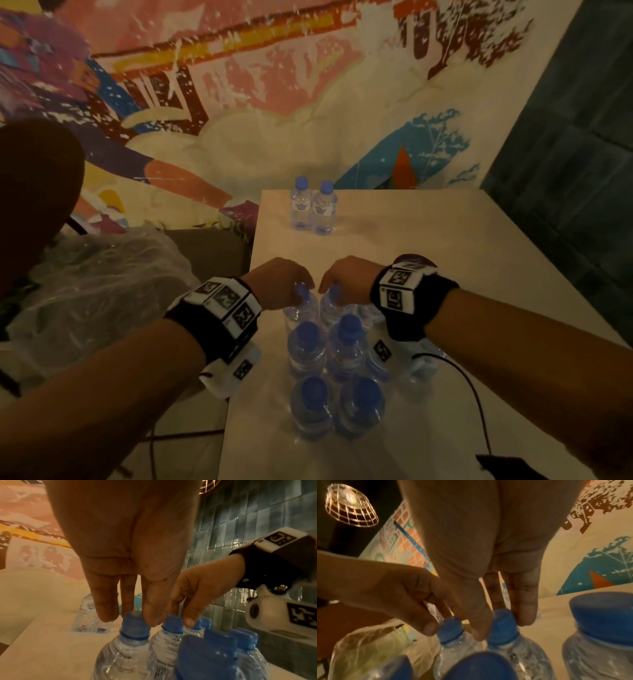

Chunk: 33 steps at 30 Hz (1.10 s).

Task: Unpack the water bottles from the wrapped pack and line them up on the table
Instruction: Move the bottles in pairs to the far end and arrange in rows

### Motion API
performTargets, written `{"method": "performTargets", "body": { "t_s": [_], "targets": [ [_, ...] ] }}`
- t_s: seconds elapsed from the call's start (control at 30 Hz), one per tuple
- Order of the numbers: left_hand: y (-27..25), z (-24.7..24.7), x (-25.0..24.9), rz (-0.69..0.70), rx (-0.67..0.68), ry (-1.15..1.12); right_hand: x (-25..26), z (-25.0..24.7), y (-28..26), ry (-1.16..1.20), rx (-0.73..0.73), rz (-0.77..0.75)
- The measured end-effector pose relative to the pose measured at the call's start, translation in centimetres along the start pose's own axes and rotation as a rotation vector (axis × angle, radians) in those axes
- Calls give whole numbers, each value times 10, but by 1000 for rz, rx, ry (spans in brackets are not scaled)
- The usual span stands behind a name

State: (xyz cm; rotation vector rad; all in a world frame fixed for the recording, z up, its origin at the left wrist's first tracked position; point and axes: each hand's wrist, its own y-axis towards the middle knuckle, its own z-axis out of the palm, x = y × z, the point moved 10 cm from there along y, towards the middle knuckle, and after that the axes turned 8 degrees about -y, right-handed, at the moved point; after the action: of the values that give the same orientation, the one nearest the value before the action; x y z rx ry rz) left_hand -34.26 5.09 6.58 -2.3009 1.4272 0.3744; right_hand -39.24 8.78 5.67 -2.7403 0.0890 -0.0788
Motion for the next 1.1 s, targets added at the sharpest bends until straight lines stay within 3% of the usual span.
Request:
{"method": "performTargets", "body": {
  "t_s": [0.1,0.23,0.43,0.7,0.97,1.1],
  "targets": [
    [9,9,-3,8,73,54,2,10,10,-46,34,-17],
    [20,8,-6,33,76,48,-2,7,18,-59,-18,-39],
    [47,-16,-13,69,116,98,-21,-40,23,-61,-147,-83],
    [134,-75,-37,41,6,193,-112,-109,40,-33,-241,-3],
    [241,-68,-16,-131,-92,96,-213,-98,96,-29,-264,65],
    [277,-73,-21,-115,-112,119,-244,-91,125,13,-279,84]
  ]
}}
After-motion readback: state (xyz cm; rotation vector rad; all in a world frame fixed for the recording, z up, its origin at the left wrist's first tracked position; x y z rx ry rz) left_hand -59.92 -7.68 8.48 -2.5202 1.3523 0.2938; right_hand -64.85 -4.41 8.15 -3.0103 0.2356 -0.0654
